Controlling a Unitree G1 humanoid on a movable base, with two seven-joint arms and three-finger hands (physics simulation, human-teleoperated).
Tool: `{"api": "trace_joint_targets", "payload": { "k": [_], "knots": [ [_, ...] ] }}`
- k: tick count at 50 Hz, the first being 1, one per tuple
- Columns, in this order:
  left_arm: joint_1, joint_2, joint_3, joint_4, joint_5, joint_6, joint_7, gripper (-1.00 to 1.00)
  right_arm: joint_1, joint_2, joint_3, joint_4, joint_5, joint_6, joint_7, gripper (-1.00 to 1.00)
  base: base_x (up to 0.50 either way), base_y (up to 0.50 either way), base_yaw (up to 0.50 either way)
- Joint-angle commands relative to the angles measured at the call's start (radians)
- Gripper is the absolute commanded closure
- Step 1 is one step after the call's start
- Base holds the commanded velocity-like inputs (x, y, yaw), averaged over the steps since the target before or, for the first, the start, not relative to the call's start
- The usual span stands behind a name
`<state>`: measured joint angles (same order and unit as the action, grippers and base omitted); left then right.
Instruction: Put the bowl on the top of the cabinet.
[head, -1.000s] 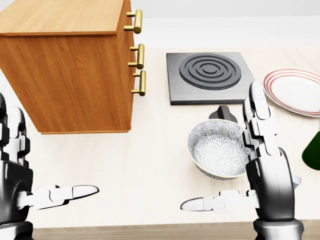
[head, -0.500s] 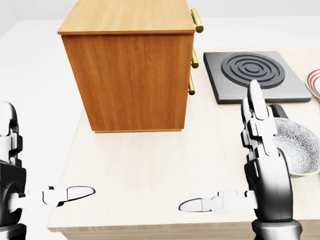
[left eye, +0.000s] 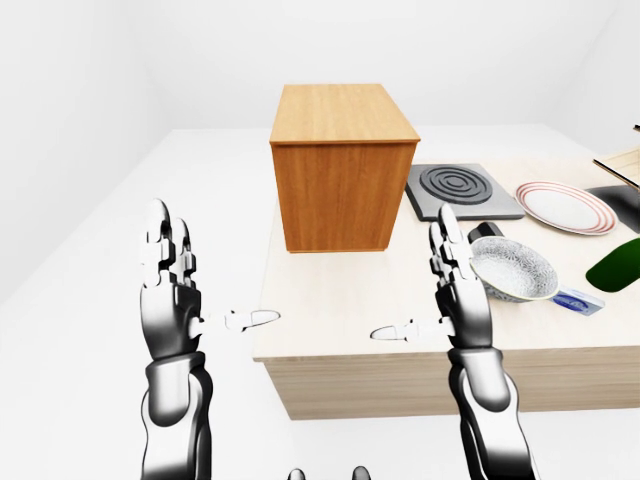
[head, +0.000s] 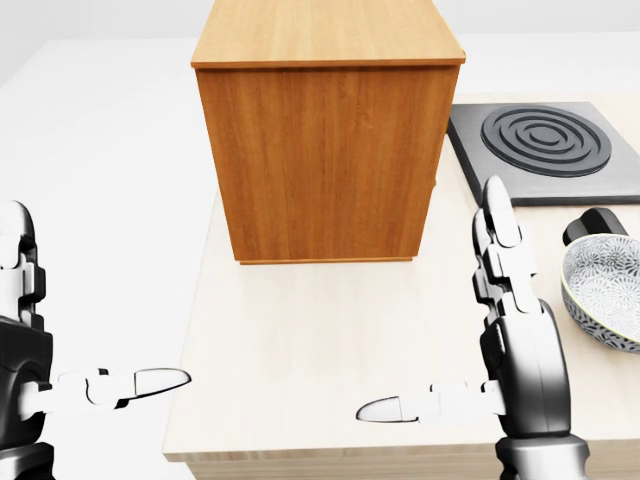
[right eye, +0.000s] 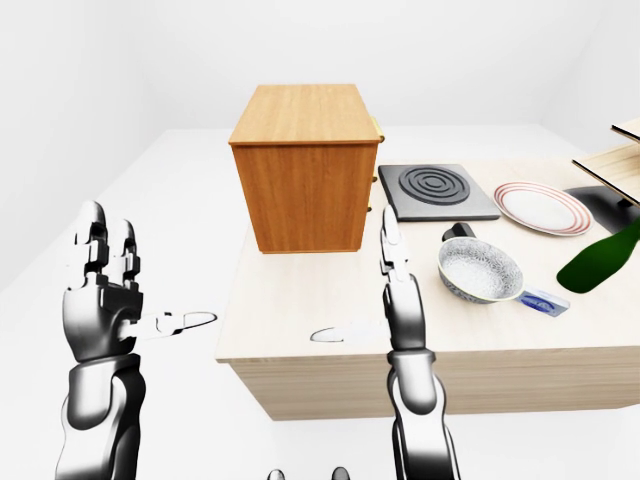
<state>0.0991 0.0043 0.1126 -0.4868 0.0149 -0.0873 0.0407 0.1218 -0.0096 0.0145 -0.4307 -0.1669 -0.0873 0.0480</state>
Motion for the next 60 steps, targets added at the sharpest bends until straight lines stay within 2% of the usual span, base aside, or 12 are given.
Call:
{"api": "trace_joint_targets", "payload": {
  "k": [1,5,6,16,43,60],
  "knots": [
    [-0.002,-0.001,-0.005,0.013,0.002,0.000,0.001,-1.00,-0.006,0.000,-0.002,-0.034,0.013,0.000,0.012,-1.00,0.00,0.00,0.00],
    [-0.006,0.000,-0.002,0.056,0.002,0.000,0.004,-1.00,-0.010,0.000,-0.009,-0.045,0.019,0.000,0.010,-1.00,0.00,0.00,0.00],
    [-0.015,0.000,-0.002,0.138,0.003,0.000,0.005,-1.00,-0.009,-0.001,-0.012,-0.043,0.026,0.000,0.012,-1.00,0.00,0.00,0.00],
    [-0.013,0.001,-0.010,0.165,0.008,0.000,0.013,-1.00,-0.008,-0.002,-0.018,-0.046,0.032,0.000,0.015,-1.00,0.00,0.00,0.00],
    [-0.015,0.007,-0.010,0.252,0.000,0.000,0.011,-1.00,-0.005,-0.001,-0.008,-0.037,0.017,0.000,0.016,-1.00,0.43,-0.18,0.00],
    [0.009,-0.003,-0.022,0.007,0.005,0.000,0.007,-1.00,-0.010,-0.003,-0.011,-0.043,0.014,0.000,0.021,-1.00,0.08,-0.01,0.00]
  ]
}}
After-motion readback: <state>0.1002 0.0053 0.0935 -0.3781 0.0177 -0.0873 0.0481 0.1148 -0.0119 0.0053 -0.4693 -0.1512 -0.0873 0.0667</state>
